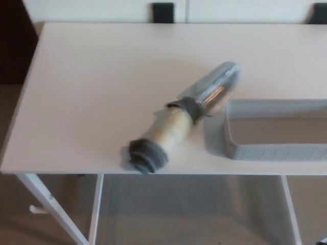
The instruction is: The robot walks towards a desk on which a shovel is kept on the left hand side and a container is kept on the right hand side. The robot picks up the shovel using its left hand and places it in the container.
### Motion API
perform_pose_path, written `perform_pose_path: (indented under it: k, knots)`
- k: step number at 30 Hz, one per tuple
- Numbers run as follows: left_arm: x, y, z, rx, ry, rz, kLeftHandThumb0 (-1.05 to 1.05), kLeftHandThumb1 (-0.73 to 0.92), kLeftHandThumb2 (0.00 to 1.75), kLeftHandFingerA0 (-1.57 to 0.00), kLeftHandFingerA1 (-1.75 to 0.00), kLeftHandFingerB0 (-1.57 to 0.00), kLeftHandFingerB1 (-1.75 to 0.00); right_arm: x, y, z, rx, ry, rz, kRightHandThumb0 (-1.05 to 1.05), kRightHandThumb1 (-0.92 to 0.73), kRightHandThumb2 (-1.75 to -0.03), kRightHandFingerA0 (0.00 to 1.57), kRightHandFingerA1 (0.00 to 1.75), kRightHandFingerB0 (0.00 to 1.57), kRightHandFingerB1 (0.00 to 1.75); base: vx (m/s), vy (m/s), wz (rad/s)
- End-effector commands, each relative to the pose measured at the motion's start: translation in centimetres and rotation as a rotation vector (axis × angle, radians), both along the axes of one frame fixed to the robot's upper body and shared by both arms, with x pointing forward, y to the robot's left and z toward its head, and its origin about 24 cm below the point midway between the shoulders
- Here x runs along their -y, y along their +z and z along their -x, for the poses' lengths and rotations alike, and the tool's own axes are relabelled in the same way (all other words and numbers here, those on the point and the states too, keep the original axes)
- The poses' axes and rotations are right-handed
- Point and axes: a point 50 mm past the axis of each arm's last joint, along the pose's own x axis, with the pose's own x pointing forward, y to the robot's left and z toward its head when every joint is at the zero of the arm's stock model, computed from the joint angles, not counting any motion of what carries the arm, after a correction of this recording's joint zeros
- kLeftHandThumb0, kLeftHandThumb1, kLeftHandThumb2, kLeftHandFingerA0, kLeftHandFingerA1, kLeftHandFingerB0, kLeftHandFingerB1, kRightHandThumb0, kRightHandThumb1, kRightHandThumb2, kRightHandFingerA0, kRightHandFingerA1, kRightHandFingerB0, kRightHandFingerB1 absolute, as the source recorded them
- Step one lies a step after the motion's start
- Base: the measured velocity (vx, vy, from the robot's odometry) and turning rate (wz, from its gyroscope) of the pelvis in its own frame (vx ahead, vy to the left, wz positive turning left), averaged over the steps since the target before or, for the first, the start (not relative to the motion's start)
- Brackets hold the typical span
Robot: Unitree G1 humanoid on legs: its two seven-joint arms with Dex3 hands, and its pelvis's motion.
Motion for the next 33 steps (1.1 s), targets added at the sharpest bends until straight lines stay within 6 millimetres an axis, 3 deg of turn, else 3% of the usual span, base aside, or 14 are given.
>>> perform_pose_path:
  k: [1, 3, 5, 14, 15, 16, 17, 19, 22, 23, 27, 28, 29, 33]
  knots:
    - [-20.0, 6.1, 0.2, 0.181, 0.069, -0.404, -0.06, 0.45, 0.9, -0.22, -0.54, -0.14, -0.49, 0.4, 0.2, 0.2, 0.019, -0.015, 0.012, -0.42, -0.55, -0.56, 0.62, 0.62, 0.34, 0.47, 0.01, 0.18, 0.21]
    - [-20.1, 6.1, 0.3, 0.178, 0.06, -0.412, -0.09, 0.43, 0.89, -0.26, -0.56, -0.16, -0.5, 0.2, 0.4, 0.0, 0.039, 0.006, 0.032, -0.46, -0.56, -0.57, 0.56, 0.62, 0.33, 0.47, 0.07, 0.054, -0.01]
    - [-20.1, 6.2, 0.3, 0.176, 0.06, -0.407, -0.09, 0.45, 0.9, -0.24, -0.55, -0.15, -0.49, 0.4, 0.3, 0.1, 0.023, -0.008, 0.007, -0.38, -0.55, -0.56, 0.6, 0.63, 0.35, 0.46, 0.04, -0.001, 0.1]
    - [-20.6, 6.4, 0.5, 0.166, 0.088, -0.391, -0.1, 0.45, 0.89, -0.22, -0.54, -0.12, -0.48, 0.2, -0.2, 0.3, 0.005, -0.03, -0.002, -0.39, -0.56, -0.56, 0.65, 0.6, 0.36, 0.45, 0.01, -0.002, 0.02]
    - [-20.8, 6.5, 0.4, 0.168, 0.096, -0.383, -0.15, 0.62, 0.59, -0.29, -0.39, -0.23, -0.32, 0.2, -0.2, 0.3, 0.012, -0.033, -0.006, -0.39, -0.59, -0.56, 0.69, 0.61, 0.37, 0.47, 0.0, 0.0, 0.0]
    - [-20.9, 6.7, 0.2, 0.175, 0.129, -0.377, -0.09, 0.44, 0.89, -0.21, -0.54, -0.13, -0.48, 0.1, 0.0, 0.2, 0.014, -0.022, -0.006, -0.41, -0.53, -0.55, 0.58, 0.6, 0.35, 0.46, 0.0, 0.0, 0.0]
    - [-21.0, 6.8, 0.7, 0.182, 0.136, -0.378, -0.14, 0.62, 0.59, -0.29, -0.39, -0.23, -0.32, 0.1, -0.1, 0.7, 0.002, -0.013, -0.004, -0.41, -0.54, -0.56, 0.57, 0.59, 0.34, 0.45, 0.0, 0.0, 0.0]
    - [-21.4, 7.2, 0.2, 0.204, 0.174, -0.36, -0.12, 0.62, 0.58, -0.26, -0.38, -0.22, -0.31, 0.2, 0.1, 0.3, 0.011, -0.008, 0.0, -0.41, -0.54, -0.56, 0.58, 0.59, 0.34, 0.46, 0.0, 0.0, 0.0]
    - [-21.7, 7.4, -0.1, 0.215, 0.167, -0.387, -0.14, 0.61, 0.59, -0.27, -0.38, -0.24, -0.32, 0.4, 0.1, 0.3, 0.006, 0.002, 0.02, -0.42, -0.56, -0.56, 0.57, 0.58, 0.35, 0.45, 0.0, 0.0, 0.0]
    - [-21.8, 7.6, 0.1, 0.238, 0.116, -0.403, -0.13, 0.4, 0.87, -0.21, -0.54, -0.14, -0.49, 0.5, 0.1, 0.4, 0.003, -0.005, 0.015, -0.41, -0.55, -0.56, 0.56, 0.58, 0.34, 0.45, 0.0, 0.0, 0.0]
    - [-21.5, 7.4, 0.2, 0.236, 0.103, -0.406, -0.07, 0.41, 0.87, -0.22, -0.53, -0.15, -0.49, 0.2, -0.1, 0.4, -0.001, -0.016, 0.006, -0.37, -0.56, -0.56, 0.62, 0.6, 0.35, 0.45, 0.0, 0.0, 0.0]
    - [-21.3, 7.6, 0.2, 0.244, 0.072, -0.402, -0.1, 0.61, 0.58, -0.29, -0.37, -0.25, -0.31, 0.2, -0.1, 0.4, 0.002, -0.017, 0.008, -0.38, -0.56, -0.56, 0.61, 0.6, 0.36, 0.46, 0.0, 0.0, 0.0]
    - [-20.9, 7.6, 0.1, 0.245, 0.06, -0.41, -0.08, 0.42, 0.88, -0.21, -0.53, -0.15, -0.49, 0.1, -0.1, 0.4, 0.004, -0.022, 0.0, -0.38, -0.55, -0.56, 0.62, 0.62, 0.36, 0.46, 0.0, 0.0, 0.0]
    - [-18.2, 9.7, 0.0, 0.365, -0.02, -0.356, -0.11, 0.4, 0.86, -0.22, -0.55, -0.15, -0.49, 0.1, 0.0, 0.4, 0.001, -0.002, 0.009, -0.42, -0.56, -0.56, 0.64, 0.6, 0.36, 0.46, 0.0, 0.0, 0.0]
